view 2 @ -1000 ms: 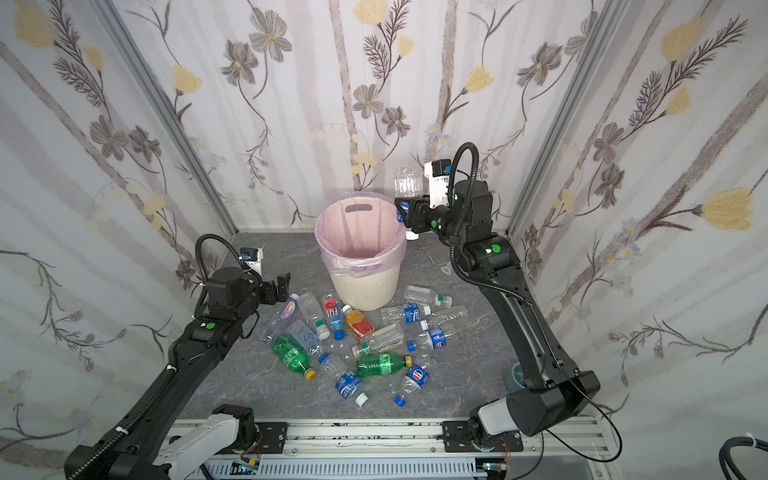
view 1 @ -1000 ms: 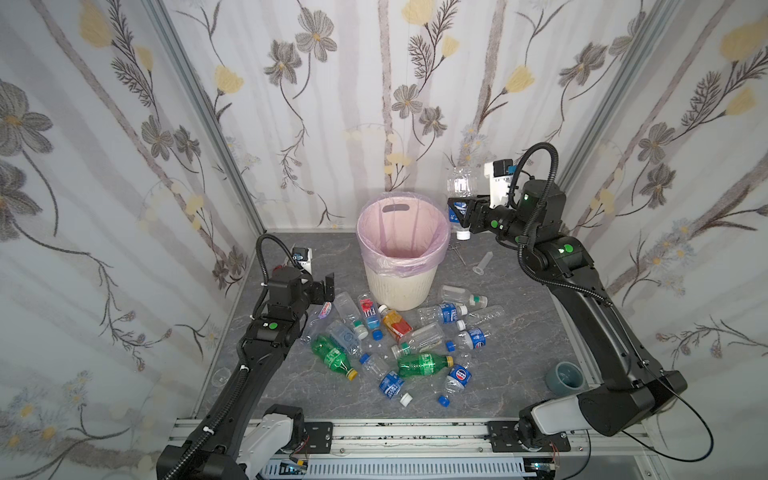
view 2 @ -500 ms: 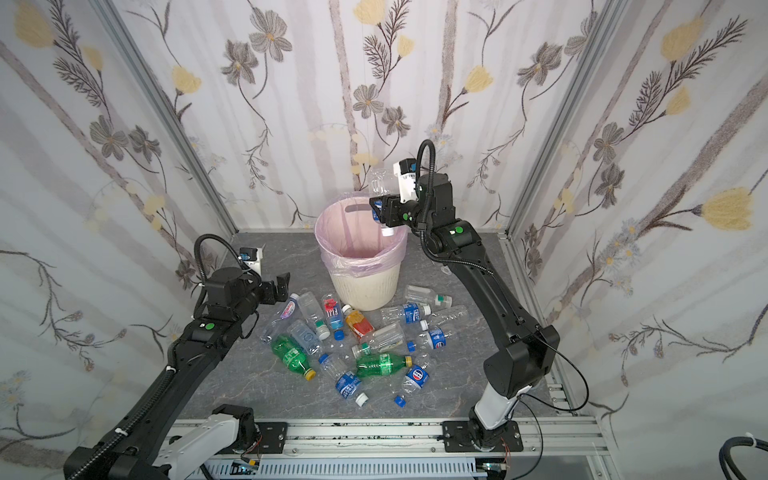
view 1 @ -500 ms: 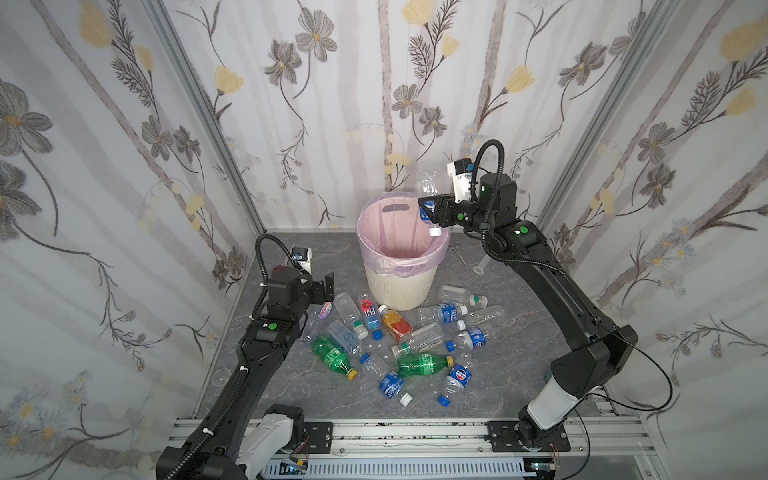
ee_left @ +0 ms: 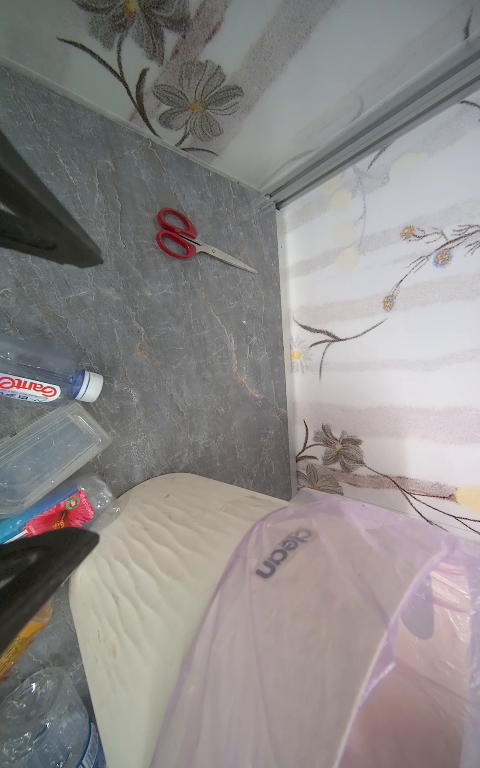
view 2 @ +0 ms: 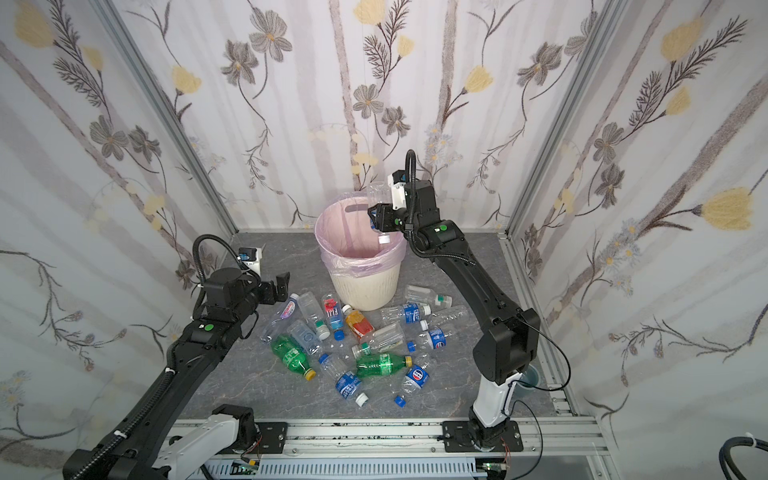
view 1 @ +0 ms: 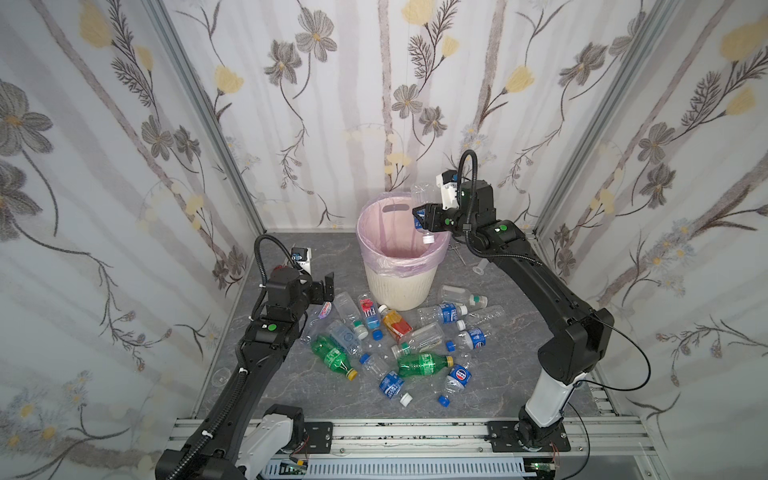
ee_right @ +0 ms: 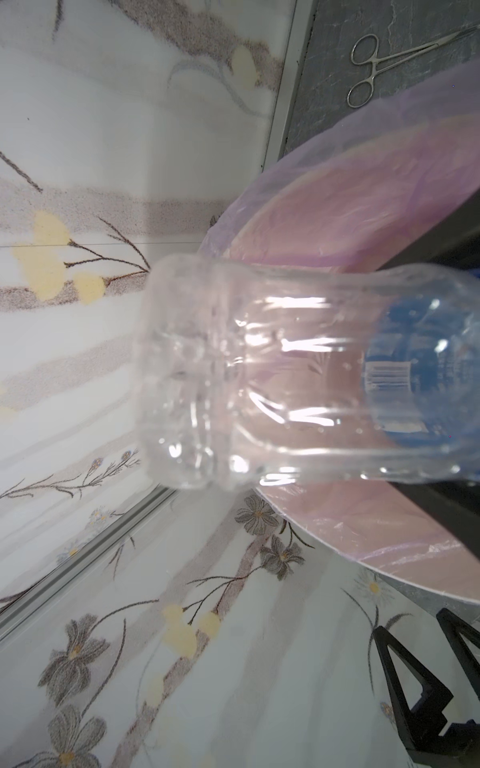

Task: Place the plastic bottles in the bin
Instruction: 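Lower the bottle into the bin and open the right gripper, then withdraw the right gripper from the bin while the left gripper moves toward the Ganten bottle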

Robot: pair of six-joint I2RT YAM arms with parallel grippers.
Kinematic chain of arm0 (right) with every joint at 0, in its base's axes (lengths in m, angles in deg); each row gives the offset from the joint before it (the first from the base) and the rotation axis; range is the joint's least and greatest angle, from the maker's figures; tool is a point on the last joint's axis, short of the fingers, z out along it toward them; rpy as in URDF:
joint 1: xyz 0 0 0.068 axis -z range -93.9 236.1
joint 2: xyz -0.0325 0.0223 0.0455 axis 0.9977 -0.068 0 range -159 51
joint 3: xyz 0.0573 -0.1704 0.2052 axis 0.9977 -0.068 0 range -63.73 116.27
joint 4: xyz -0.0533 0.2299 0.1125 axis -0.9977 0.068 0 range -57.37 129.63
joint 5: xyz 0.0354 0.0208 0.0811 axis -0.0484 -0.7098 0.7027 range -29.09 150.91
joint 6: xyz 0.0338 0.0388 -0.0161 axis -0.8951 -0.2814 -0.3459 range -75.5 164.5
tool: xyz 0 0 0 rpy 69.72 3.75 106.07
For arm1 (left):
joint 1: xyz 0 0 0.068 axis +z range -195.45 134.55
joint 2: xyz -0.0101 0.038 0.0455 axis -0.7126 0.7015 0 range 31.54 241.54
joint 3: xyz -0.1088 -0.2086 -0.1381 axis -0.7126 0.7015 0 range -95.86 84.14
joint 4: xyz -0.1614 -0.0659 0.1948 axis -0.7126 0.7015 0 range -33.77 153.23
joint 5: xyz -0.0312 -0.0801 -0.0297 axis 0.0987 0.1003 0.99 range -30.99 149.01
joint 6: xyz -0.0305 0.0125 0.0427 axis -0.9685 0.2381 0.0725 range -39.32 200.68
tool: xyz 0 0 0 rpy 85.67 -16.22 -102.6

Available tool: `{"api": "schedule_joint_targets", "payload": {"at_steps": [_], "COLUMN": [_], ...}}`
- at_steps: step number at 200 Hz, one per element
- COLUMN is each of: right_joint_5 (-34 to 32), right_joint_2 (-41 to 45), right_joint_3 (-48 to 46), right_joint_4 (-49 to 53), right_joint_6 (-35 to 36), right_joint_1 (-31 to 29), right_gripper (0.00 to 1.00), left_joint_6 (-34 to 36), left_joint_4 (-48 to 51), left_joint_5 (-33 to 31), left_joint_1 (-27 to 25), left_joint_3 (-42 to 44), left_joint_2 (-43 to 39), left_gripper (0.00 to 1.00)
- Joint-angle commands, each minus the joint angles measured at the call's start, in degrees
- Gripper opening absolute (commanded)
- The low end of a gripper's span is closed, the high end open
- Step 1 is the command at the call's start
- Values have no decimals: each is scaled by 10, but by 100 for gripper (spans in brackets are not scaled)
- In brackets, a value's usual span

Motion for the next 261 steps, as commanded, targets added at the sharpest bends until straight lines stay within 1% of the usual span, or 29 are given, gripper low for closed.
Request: {"api": "schedule_joint_targets", "payload": {"at_steps": [1,75,126,157,206,227,261], "right_joint_5": [-15,-35,-41,-43,-48,-30,2], "right_joint_2": [-6,1,9,23,62,95,178], "right_joint_3": [4,4,4,4,-1,-30,-124], "right_joint_4": [-3,10,19,29,37,18,-41], "right_joint_6": [1,8,13,28,62,78,88], "right_joint_1": [-4,-5,-6,-6,-7,-7,-6], "right_gripper": [57,68,78,85,90,92,96], "left_joint_6": [5,6,8,10,13,12,13], "left_joint_4": [-21,-21,-21,-20,-21,-20,-18], "left_joint_5": [2,2,0,-1,7,-5,-8], "left_joint_1": [1,1,2,2,2,2,2], "left_joint_3": [1,2,3,3,4,5,8], "left_joint_2": [-4,-1,-1,-2,0,4,12], "left_gripper": [100,100,100,100,100,100,100]}}
